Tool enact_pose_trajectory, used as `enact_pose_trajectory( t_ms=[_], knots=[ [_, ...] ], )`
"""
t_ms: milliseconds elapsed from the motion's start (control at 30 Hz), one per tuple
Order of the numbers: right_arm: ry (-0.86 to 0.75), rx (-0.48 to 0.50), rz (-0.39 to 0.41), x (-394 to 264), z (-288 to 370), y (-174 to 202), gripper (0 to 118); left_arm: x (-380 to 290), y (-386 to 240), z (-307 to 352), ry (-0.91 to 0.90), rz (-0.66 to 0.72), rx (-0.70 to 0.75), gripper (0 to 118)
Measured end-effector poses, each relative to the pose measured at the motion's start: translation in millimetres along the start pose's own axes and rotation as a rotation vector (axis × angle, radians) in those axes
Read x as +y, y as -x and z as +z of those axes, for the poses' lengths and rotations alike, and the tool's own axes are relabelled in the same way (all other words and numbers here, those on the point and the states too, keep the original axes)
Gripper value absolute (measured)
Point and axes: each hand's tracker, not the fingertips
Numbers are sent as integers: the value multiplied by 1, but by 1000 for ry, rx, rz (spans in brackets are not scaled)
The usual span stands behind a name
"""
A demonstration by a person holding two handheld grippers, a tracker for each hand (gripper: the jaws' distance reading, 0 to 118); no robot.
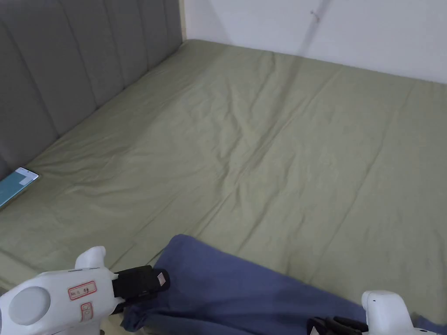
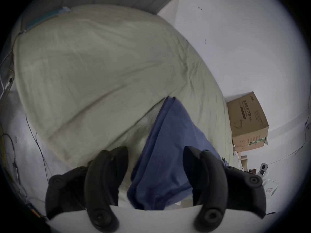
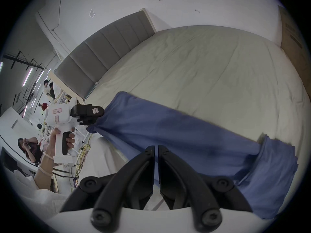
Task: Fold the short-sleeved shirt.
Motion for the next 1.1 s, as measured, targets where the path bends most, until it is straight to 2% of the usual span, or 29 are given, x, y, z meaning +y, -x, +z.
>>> enact_pose_trajectory(
  t_ms=[67,100,200,233,267,300,333,367,533,567,667,800,867,1000,1100],
  knots=[
    [10,-1,-8,-2,-2,-2,5,3,-3,-8,-4,-12,-22,85],
    [17,-10,-11,-4,-3,-3,5,4,-2,-12,-8,-6,-71,86],
    [37,-32,-23,-8,-5,-10,5,11,1,-16,30,51,-98,83],
    [40,-37,-29,-10,-5,-12,5,13,1,-18,26,34,-104,61],
    [43,-41,-36,-12,-4,-15,5,15,5,-21,26,22,-77,27],
    [46,-43,-42,-13,-4,-18,5,15,10,-28,25,-16,13,5],
    [47,-48,-51,-16,-3,-19,5,14,16,-35,52,27,12,5],
    [48,-57,-63,-17,-2,-22,5,14,17,-35,54,98,-54,5],
    [29,-84,-149,-25,12,-45,5,14,-19,-8,17,-15,-6,5],
    [19,-97,-168,-27,16,-50,5,14,-30,0,3,-40,2,5],
    [-25,-121,-227,-34,35,-67,5,15,-75,22,-51,-120,-129,5],
    [-108,-160,-324,-50,69,-90,5,-1,-177,33,-36,-394,-192,5],
    [-140,-176,-365,-60,86,-101,5,-18,-225,23,-5,-496,-227,5],
    [-202,-241,-455,-84,116,-123,5,-73,-285,-34,200,-637,-374,5],
    [-229,-271,-532,-102,133,-138,5,-117,-306,-90,329,-660,-341,5]
  ],
)
